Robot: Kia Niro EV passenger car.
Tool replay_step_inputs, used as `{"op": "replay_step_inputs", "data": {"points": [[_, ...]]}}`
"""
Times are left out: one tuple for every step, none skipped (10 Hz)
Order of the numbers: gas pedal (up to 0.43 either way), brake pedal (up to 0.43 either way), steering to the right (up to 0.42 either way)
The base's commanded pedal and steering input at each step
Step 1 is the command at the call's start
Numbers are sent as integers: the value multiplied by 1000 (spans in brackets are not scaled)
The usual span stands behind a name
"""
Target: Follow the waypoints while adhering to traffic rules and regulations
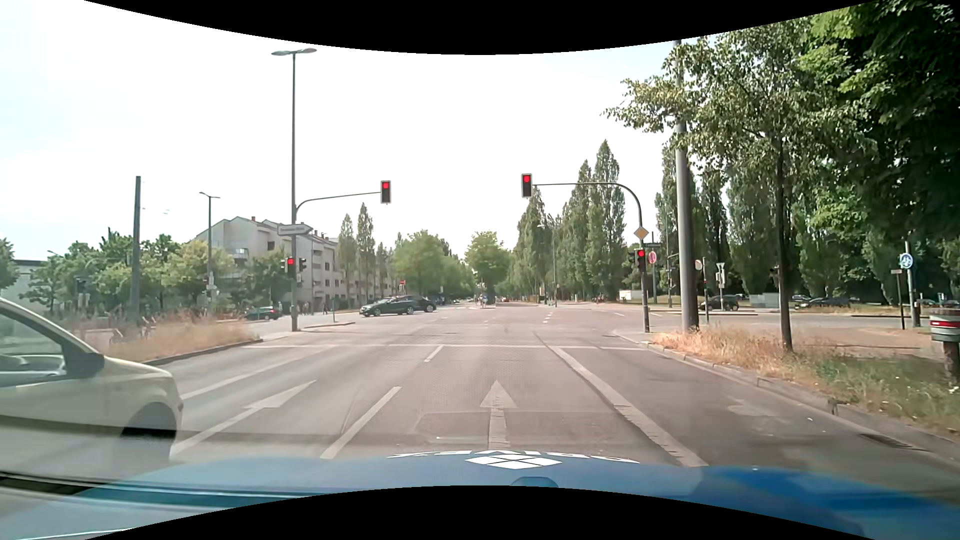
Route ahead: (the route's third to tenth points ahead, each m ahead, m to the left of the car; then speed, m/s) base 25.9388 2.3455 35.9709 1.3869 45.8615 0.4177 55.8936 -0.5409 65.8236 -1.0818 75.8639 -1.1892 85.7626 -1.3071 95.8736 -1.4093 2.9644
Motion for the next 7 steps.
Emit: {"op": "replay_step_inputs", "data": {"points": [[0,0,2],[0,0,2],[0,0,2],[0,0,2],[0,0,2],[0,0,2],[0,0,2]]}}
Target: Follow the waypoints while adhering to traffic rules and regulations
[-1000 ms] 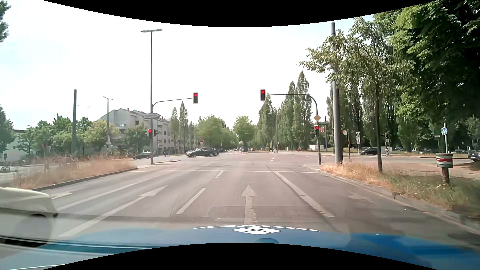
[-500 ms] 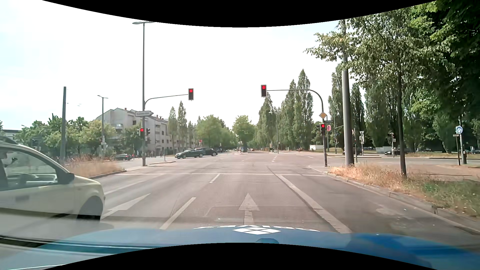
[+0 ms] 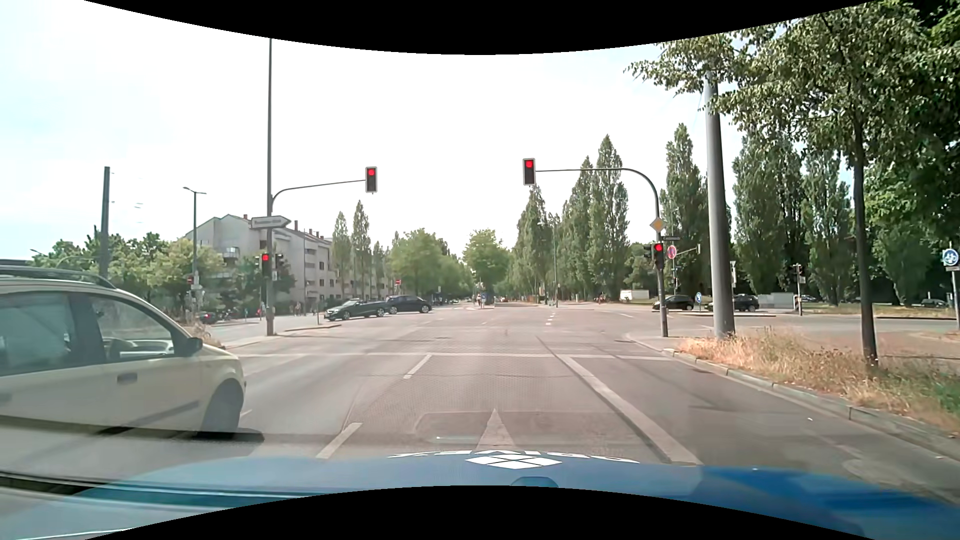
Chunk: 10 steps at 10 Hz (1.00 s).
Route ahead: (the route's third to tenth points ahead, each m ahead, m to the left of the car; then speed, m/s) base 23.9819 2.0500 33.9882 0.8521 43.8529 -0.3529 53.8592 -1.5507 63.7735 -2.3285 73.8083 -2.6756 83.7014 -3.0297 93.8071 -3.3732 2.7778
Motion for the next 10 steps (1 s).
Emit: {"op": "replay_step_inputs", "data": {"points": [[0,0,2],[0,0,2],[0,0,2],[0,0,2],[0,0,2],[0,0,2],[0,0,2],[0,0,2],[0,6,2],[0,49,2]]}}
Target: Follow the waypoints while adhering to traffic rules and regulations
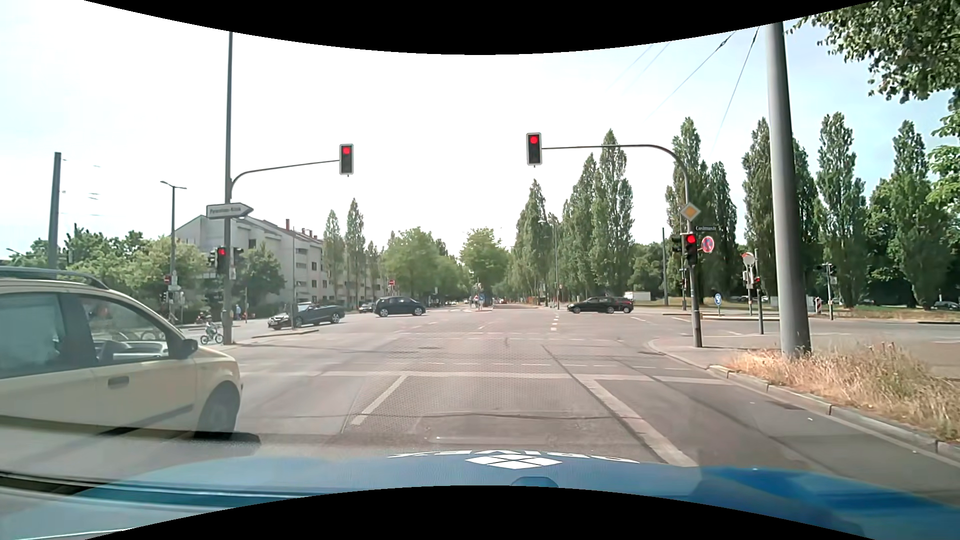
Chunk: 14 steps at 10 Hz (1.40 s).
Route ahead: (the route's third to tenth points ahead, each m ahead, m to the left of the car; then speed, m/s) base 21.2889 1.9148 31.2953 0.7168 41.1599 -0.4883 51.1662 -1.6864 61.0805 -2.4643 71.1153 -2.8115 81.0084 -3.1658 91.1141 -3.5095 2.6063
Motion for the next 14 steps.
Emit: {"op": "replay_step_inputs", "data": {"points": [[0,98,2],[0,116,2],[0,122,2],[0,128,2],[0,152,2],[0,177,2],[0,189,3],[0,195,2],[0,195,3],[0,201,3],[0,207,3],[0,220,3],[0,226,3],[0,226,3]]}}
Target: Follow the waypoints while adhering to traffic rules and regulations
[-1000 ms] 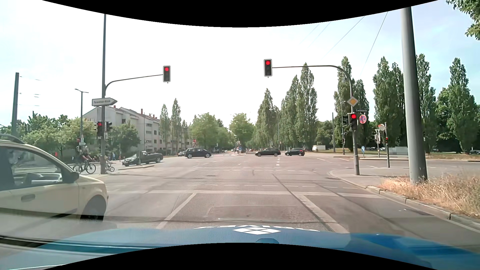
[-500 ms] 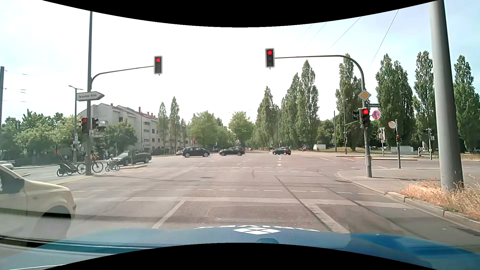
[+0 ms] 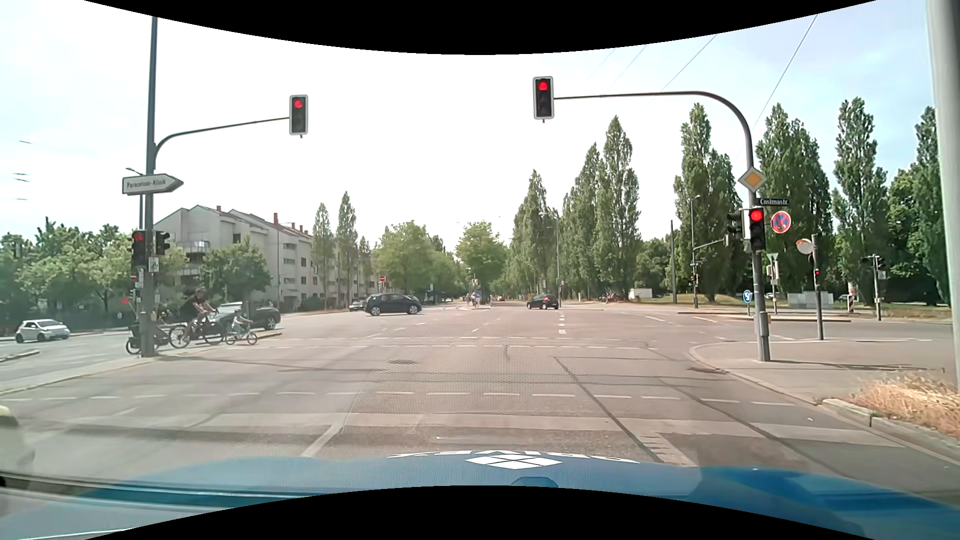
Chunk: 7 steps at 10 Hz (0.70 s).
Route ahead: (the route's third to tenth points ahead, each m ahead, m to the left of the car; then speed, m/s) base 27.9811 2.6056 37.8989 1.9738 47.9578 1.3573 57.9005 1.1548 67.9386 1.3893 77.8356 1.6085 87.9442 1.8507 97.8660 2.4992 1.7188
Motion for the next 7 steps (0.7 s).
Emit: {"op": "replay_step_inputs", "data": {"points": [[0,232,3],[0,232,3],[0,238,3],[0,238,3],[0,238,3],[0,238,3],[0,238,3]]}}
